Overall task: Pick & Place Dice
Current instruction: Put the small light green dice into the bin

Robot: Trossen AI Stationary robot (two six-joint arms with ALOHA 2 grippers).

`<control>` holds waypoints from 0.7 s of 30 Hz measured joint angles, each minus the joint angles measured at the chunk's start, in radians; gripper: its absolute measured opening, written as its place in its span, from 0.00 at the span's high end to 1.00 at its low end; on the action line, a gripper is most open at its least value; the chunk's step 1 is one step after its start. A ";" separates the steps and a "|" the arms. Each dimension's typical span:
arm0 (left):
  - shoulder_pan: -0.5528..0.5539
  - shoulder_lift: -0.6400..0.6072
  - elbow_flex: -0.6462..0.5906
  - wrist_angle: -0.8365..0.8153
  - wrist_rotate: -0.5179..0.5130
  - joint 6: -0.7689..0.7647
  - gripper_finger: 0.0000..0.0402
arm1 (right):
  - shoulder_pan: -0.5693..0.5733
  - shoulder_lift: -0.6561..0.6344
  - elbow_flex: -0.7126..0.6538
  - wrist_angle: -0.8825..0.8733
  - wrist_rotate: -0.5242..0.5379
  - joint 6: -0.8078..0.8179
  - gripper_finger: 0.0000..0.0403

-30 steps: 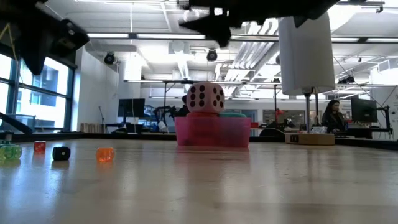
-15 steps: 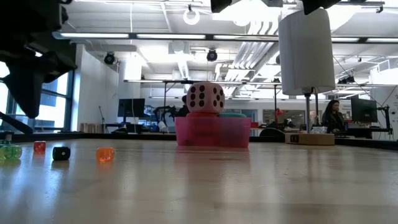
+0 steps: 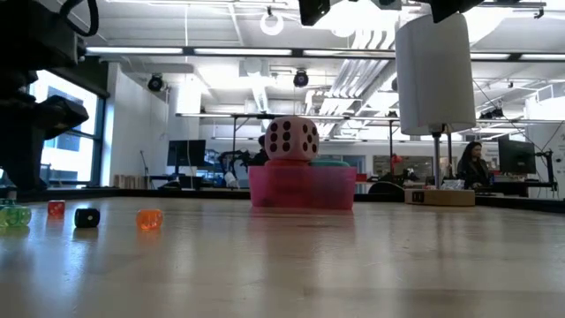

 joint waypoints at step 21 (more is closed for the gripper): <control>0.000 0.113 0.000 0.048 -0.049 0.022 0.56 | 0.021 0.000 0.000 -0.008 0.030 0.110 0.40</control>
